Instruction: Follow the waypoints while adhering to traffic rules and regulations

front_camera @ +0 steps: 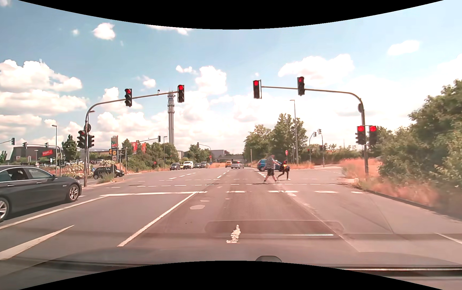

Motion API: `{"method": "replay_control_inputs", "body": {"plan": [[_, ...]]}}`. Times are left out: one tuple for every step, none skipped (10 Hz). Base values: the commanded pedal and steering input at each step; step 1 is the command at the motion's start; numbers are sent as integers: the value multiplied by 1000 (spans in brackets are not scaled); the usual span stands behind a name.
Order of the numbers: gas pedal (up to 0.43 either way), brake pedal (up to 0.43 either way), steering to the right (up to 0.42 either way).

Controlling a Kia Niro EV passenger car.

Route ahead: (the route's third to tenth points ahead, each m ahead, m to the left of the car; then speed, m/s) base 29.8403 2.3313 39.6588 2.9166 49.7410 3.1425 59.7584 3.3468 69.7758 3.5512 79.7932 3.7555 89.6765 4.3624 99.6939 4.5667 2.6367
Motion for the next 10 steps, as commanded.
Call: {"method": "replay_control_inputs", "body": {"plan": [[0,171,-2],[0,171,-3],[0,171,-3],[0,171,-3],[0,171,-3],[0,171,-2],[0,171,-3],[0,171,-3],[0,171,-2],[0,171,-3]]}}
